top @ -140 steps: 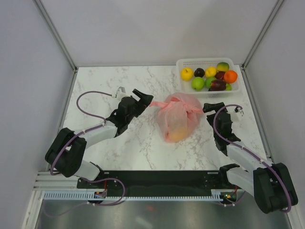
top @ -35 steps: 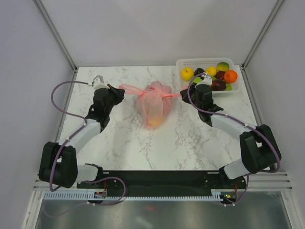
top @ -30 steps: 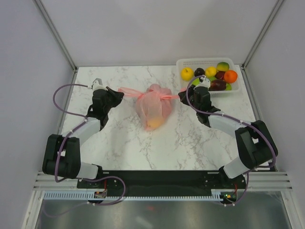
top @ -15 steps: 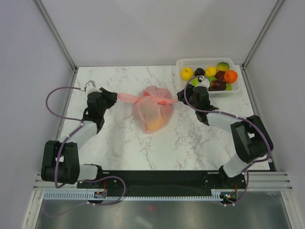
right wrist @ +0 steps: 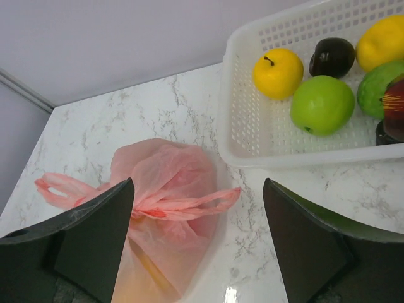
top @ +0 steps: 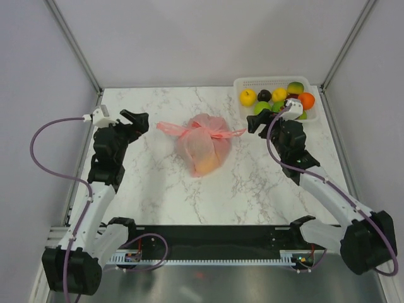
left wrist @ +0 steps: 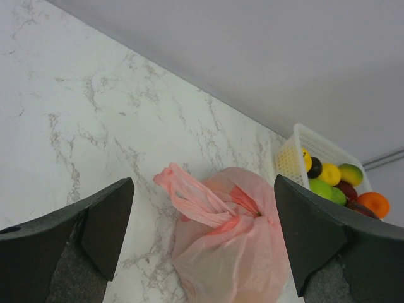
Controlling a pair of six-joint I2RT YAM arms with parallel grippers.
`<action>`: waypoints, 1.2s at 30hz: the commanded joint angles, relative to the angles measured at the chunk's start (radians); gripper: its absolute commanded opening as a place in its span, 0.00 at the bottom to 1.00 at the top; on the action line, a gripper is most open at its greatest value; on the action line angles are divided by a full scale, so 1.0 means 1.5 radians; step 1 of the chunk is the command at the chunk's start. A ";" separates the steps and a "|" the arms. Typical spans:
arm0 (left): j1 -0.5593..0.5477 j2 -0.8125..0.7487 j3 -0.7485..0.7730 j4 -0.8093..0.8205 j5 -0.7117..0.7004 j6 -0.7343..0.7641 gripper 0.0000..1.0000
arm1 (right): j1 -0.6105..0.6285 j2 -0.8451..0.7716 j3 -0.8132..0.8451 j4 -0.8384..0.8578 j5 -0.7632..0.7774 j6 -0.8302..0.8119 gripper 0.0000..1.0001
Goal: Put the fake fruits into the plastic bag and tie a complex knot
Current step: Reset both arms
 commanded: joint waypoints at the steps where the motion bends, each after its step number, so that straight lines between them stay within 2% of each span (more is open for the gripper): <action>1: -0.004 -0.064 -0.009 -0.043 0.080 0.015 1.00 | 0.002 -0.117 -0.028 -0.083 0.026 -0.062 0.90; 5: -0.004 -0.121 -0.007 -0.078 0.158 0.030 1.00 | 0.001 -0.227 -0.035 -0.175 0.037 -0.095 0.89; 8: -0.004 -0.163 0.015 -0.146 0.208 0.049 1.00 | 0.002 -0.295 -0.036 -0.243 0.033 -0.086 0.89; 13: -0.004 -0.217 0.068 -0.280 0.284 0.151 0.99 | 0.003 -0.379 -0.043 -0.323 0.025 -0.090 0.88; 17: -0.004 -0.272 0.079 -0.364 0.290 0.226 0.99 | 0.003 -0.412 -0.050 -0.362 0.036 -0.102 0.89; 23: -0.004 -0.379 -0.014 -0.365 0.312 0.259 0.98 | 0.001 -0.443 -0.075 -0.383 0.035 -0.103 0.88; 26: -0.004 -0.407 -0.018 -0.354 0.345 0.264 0.97 | 0.002 -0.450 -0.084 -0.395 0.030 -0.103 0.88; 36: -0.004 -0.397 -0.024 -0.351 0.366 0.271 0.97 | 0.002 -0.458 -0.086 -0.396 0.033 -0.100 0.86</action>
